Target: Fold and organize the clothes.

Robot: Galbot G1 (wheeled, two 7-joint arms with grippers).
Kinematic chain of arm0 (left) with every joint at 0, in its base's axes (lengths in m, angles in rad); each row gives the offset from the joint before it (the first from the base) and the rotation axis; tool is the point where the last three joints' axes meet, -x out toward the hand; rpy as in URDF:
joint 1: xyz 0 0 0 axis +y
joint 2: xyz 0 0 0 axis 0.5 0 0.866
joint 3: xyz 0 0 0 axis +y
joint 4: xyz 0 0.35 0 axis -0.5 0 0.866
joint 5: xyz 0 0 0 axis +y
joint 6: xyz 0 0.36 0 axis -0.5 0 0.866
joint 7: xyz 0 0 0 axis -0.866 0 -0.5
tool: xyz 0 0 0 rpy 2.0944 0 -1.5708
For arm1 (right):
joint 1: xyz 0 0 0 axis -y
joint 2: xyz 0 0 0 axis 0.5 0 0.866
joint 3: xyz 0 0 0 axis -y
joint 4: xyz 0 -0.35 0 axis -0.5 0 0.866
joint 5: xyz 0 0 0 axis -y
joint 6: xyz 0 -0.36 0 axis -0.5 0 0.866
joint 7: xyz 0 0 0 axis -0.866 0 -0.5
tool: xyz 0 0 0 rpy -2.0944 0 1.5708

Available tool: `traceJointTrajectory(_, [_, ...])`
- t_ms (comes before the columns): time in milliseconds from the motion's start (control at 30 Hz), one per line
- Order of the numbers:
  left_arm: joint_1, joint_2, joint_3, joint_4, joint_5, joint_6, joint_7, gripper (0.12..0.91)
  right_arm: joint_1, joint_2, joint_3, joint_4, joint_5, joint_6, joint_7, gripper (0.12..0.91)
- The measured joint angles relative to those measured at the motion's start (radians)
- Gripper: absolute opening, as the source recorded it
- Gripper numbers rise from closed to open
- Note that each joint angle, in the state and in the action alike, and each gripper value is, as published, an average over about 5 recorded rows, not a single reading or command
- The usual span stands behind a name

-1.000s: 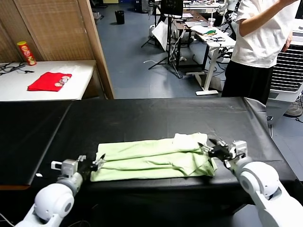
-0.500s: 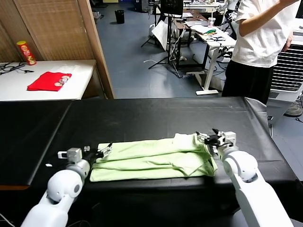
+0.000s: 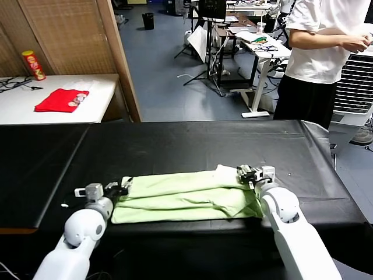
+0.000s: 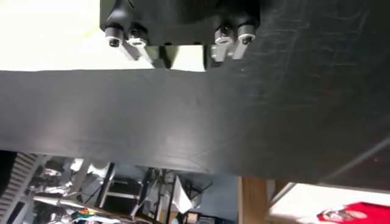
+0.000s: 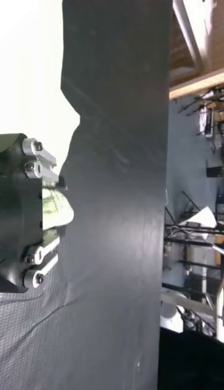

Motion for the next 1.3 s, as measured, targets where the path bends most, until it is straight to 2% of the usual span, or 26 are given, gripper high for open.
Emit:
traceJointTrajectory(67, [-0.004, -0.006, 0.008, 0.009, 0.058, -0.032, 0.018, 0.166, -0.012, 0.018, 0.004, 0.001, -0.015, 0.020, 0.014, 0.164])
traceJointTrajectory(167, [-0.020, -0.011, 0.021, 0.029, 0.141, -0.074, 0.041, 0.141, -0.022, 0.041, 0.010, -0.002, -0.020, 0.042, 0.010, 0.163])
traceJointTrajectory(333, [-0.058, -0.009, 0.031, 0.057, 0.194, -0.104, 0.054, 0.138, -0.041, 0.051, 0.019, 0.013, -0.021, 0.050, -0.046, 0.188])
traceJointTrajectory(400, [-0.064, -0.004, 0.029, 0.059, 0.198, -0.107, 0.059, 0.146, -0.052, 0.046, 0.024, 0.029, -0.020, 0.050, -0.070, 0.262])
traceJointTrajectory(500, [-0.060, 0.006, 0.023, 0.053, 0.196, -0.114, 0.068, 0.236, -0.075, 0.030, 0.034, 0.063, -0.013, 0.049, -0.092, 0.424])
traceJointTrajectory(633, [-0.045, 0.020, 0.005, 0.038, 0.173, -0.114, 0.069, 0.461, -0.114, -0.003, 0.051, 0.125, 0.011, 0.048, -0.100, 0.642])
traceJointTrajectory(733, [-0.025, 0.031, -0.014, 0.017, 0.144, -0.111, 0.066, 0.627, -0.144, -0.026, 0.065, 0.173, 0.024, 0.047, -0.103, 0.760])
traceJointTrajectory(867, [0.013, 0.031, -0.044, -0.023, 0.097, -0.101, 0.053, 0.774, -0.173, -0.047, 0.077, 0.220, 0.039, 0.047, -0.106, 0.795])
traceJointTrajectory(1033, [0.086, 0.008, -0.087, -0.085, 0.066, -0.097, 0.049, 0.797, -0.186, -0.057, 0.079, 0.255, 0.048, 0.049, -0.113, 0.798])
traceJointTrajectory(1300, [0.187, -0.056, -0.117, -0.123, 0.097, -0.101, 0.050, 0.798, -0.189, -0.068, 0.071, 0.289, 0.053, 0.051, -0.126, 0.798])
